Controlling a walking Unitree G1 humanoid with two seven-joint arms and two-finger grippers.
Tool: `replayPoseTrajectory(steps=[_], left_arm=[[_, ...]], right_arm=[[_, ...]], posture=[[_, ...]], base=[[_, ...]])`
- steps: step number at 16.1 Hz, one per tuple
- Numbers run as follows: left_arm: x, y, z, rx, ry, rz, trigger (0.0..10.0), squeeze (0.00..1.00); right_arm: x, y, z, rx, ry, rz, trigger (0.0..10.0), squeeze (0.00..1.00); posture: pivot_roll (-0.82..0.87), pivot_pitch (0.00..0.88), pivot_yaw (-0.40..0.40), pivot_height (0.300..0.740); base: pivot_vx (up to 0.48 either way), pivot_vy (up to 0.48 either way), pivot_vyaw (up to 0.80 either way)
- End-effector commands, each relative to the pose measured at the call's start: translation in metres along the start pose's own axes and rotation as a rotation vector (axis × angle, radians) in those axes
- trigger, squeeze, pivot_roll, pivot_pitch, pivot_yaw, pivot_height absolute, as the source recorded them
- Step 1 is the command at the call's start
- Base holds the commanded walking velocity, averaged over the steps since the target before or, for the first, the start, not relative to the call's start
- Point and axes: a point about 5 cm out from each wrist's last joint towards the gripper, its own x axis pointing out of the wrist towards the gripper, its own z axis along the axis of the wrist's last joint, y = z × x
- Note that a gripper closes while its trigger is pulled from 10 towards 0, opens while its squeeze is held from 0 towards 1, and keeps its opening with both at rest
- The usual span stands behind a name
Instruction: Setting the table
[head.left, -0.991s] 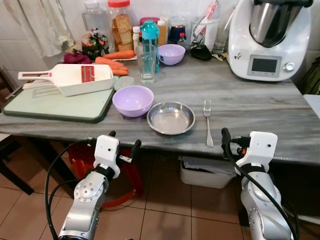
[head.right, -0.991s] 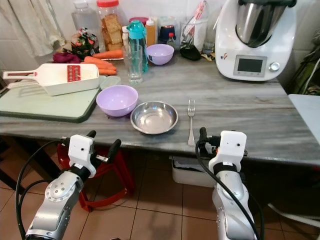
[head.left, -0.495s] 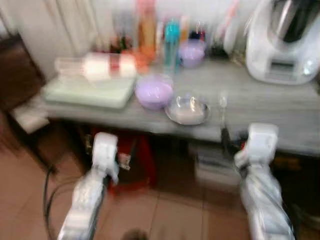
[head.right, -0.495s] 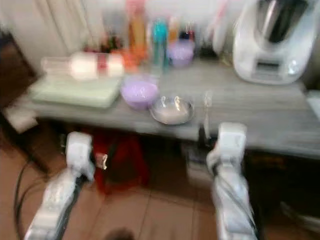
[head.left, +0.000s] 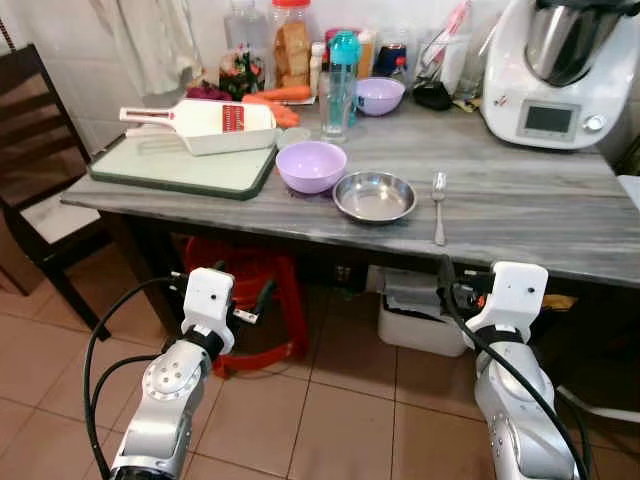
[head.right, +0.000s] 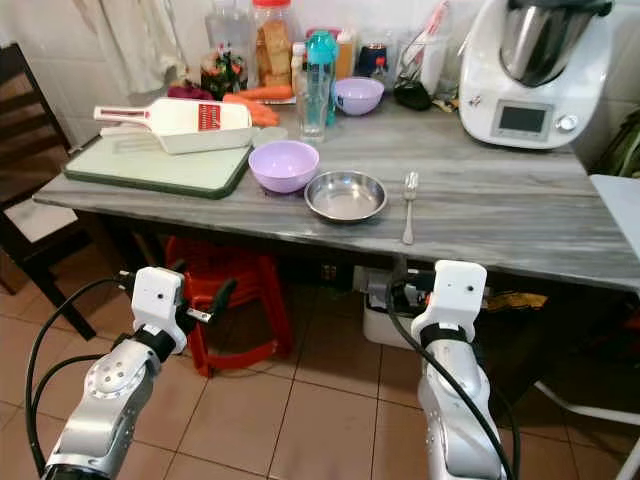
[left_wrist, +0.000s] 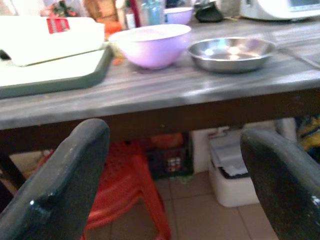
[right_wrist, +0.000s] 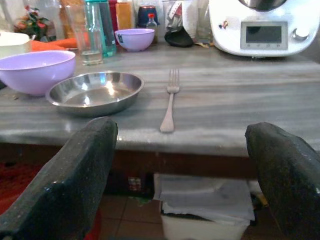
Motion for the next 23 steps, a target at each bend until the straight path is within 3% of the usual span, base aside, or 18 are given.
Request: replayPoseTrajectory(steps=[1,6,11,17,23], left_arm=[[0.002,-0.0022,0.0069,0.01,-0.029,-0.027,10.0,0.0],[0.0021,-0.0071,0.0076,0.009,-0.033,-0.054,10.0,0.0],[0.0019,-0.0086,0.0072,-0.001,-0.035,-0.068,10.0,0.0],[0.0024,-0.0095,0.0066,-0.005,-0.034,-0.076,10.0,0.0],[0.0023,-0.0096,0.006,-0.012,-0.033,-0.076,10.0,0.0]], right_arm=[[0.0001,-0.0034,0.0052,-0.001,-0.022,-0.021,10.0,0.0],[0.0,-0.0046,0.0036,0.006,-0.01,-0.025,10.0,0.0],[0.0008,-0.0049,0.0026,0.008,-0.007,-0.019,10.0,0.0],[0.0012,-0.0045,0.0023,-0.008,-0.009,-0.009,10.0,0.0],[0.0017,-0.0051,0.0024,-0.004,-0.008,-0.01,10.0,0.0]], posture=[[-0.04,0.0,0.04,0.74],[-0.04,0.0,0.038,0.74],[-0.04,0.0,0.036,0.74],[-0.04,0.0,0.033,0.74],[-0.04,0.0,0.031,0.74]], base=[[0.0,0.0,0.0],[0.0,0.0,0.0],[0.0,0.0,-0.63],[0.0,-0.04,0.0],[0.0,-0.353,0.0]])
